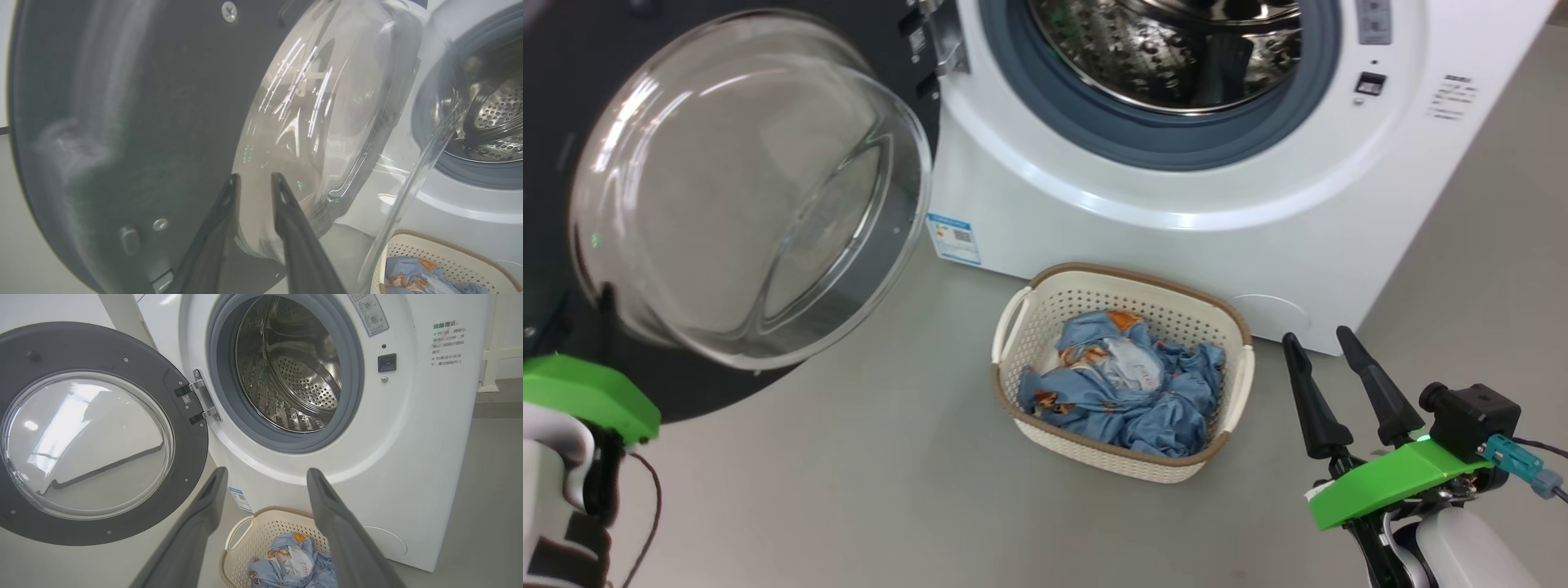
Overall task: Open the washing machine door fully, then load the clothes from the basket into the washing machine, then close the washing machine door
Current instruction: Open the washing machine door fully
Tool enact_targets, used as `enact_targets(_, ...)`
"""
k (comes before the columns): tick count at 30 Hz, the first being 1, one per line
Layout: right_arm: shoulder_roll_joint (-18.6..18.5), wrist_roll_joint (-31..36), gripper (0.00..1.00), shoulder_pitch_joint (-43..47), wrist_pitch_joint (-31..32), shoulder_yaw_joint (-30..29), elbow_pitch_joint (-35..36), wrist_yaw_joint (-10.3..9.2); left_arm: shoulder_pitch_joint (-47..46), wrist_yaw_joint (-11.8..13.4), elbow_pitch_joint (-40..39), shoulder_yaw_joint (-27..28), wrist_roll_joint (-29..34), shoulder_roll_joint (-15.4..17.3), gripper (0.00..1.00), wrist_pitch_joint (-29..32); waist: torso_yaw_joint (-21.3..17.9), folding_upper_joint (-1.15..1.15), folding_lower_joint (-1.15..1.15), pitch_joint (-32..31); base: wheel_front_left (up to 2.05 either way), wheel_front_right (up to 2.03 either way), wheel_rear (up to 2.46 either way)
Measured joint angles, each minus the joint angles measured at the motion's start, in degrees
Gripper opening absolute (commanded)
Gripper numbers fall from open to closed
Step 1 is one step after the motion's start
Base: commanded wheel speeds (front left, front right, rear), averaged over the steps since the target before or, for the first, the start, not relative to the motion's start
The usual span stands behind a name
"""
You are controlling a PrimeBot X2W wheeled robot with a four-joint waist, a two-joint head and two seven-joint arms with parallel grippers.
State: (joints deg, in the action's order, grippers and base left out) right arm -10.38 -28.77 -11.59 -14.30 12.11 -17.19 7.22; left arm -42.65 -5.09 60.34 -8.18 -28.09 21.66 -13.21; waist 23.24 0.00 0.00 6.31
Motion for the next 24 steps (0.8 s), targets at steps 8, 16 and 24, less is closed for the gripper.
enact_targets(8,0.23,0.19,1.0,0.52,0.0,-0.15,0.77,0.0,5.89,-0.31,-7.43,0.31,-0.9,-0.24,1.0,-0.76,-3.72,0.0,0.0,-1.11,0.0,0.0,0.0)
enact_targets(16,0.33,0.59,1.0,2.08,0.0,-0.15,0.92,0.0,14.63,2.4,-19.95,0.48,-1.76,-1.99,1.0,-0.98,-7.99,0.0,0.0,-2.6,0.0,0.0,0.0)
enact_targets(24,0.34,0.68,1.0,2.74,0.0,0.21,1.44,0.0,25.37,6.37,-33.86,0.86,-2.69,-2.69,1.0,1.19,-13.07,0.0,0.0,-4.04,0.0,0.0,0.0)
